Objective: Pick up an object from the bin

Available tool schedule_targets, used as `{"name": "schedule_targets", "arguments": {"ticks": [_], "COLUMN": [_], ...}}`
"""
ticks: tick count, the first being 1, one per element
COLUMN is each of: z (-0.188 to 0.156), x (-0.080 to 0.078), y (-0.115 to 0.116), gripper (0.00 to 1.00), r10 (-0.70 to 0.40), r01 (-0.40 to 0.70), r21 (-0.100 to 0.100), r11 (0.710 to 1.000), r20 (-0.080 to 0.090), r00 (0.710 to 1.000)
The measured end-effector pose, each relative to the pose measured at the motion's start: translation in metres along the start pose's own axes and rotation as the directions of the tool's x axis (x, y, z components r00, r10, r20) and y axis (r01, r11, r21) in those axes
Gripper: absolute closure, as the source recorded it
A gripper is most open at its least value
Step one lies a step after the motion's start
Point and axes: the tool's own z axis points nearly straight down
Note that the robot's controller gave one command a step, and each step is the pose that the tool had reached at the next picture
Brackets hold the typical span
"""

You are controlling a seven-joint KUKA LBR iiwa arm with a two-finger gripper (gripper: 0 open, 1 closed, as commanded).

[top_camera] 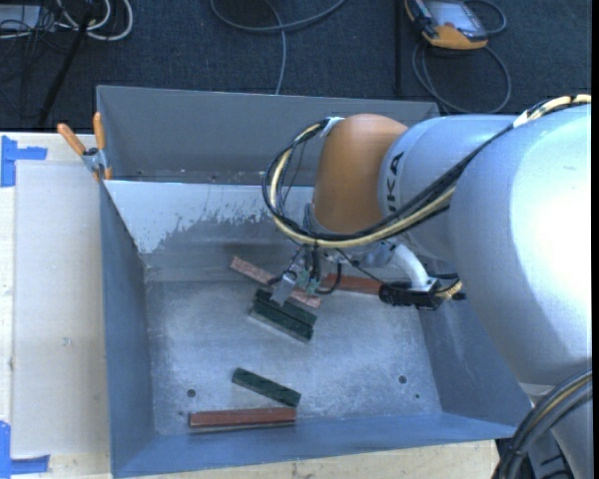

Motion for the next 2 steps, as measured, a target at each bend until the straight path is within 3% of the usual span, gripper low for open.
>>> {"name": "schedule_targets", "arguments": {"ticks": [1,2], "z": [-0.0526,-0.0555], "x": [-0.0014,-0.0015], "y": [0.0005,0.0006], "gripper": [1.0,1.0], "r10": [-0.006,-0.01], "r01": [0.006,0.01], "r21": [-0.003,0.001], "r11": [1.0,1.0], "r20": [0.002,0.0], "r00": [1.0,1.0]}}
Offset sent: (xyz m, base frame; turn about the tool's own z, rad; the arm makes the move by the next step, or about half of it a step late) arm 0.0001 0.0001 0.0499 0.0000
